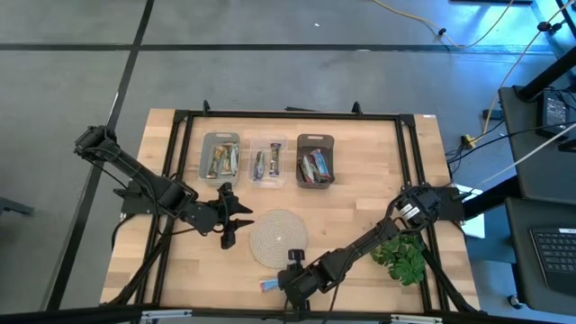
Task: Pick and place Granola Bars by type
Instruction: Put the red granola bar into the black bin
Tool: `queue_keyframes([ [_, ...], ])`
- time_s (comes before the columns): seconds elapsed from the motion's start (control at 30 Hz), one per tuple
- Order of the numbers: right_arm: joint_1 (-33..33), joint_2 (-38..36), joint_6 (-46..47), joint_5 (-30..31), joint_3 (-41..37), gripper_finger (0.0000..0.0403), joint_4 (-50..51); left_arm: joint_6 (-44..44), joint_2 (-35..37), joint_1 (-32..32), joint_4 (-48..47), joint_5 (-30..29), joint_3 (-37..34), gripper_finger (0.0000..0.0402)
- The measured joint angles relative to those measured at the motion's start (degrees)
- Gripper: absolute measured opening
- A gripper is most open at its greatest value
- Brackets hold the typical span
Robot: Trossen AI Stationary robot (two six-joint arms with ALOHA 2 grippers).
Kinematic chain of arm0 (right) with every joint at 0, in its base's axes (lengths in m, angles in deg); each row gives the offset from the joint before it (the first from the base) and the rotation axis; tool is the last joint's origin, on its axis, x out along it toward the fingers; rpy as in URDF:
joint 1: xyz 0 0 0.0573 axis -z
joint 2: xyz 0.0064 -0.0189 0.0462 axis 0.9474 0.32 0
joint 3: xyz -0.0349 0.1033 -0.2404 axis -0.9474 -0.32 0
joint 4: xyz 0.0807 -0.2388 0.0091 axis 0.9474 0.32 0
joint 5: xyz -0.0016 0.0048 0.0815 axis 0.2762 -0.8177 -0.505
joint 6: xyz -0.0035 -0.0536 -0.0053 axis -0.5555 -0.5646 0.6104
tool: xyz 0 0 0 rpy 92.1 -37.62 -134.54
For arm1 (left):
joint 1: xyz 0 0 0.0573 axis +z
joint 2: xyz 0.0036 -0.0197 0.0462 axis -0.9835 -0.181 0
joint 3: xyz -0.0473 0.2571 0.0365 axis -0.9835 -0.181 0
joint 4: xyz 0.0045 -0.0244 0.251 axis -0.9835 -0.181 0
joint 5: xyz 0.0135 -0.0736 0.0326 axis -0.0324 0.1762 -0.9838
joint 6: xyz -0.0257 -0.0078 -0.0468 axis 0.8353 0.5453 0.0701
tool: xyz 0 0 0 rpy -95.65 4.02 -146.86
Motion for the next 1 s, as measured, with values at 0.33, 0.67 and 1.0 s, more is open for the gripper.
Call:
queue_keyframes([
  [0.33,0.3,-3.9,0.4,-4.0,0.2,0.0121,0.9,0.1,0.0,0.0,0.3,0.1,0.0,0.0136],
  [0.67,4.1,-13.9,3.0,-2.2,0.2,0.0121,8.0,0.1,0.0,0.0,0.5,0.1,0.0,0.0136],
  [1.0,5.4,-19.2,-3.2,-3.9,0.3,0.0122,14.0,0.2,0.0,0.0,0.3,0.5,0.0,0.0136],
])
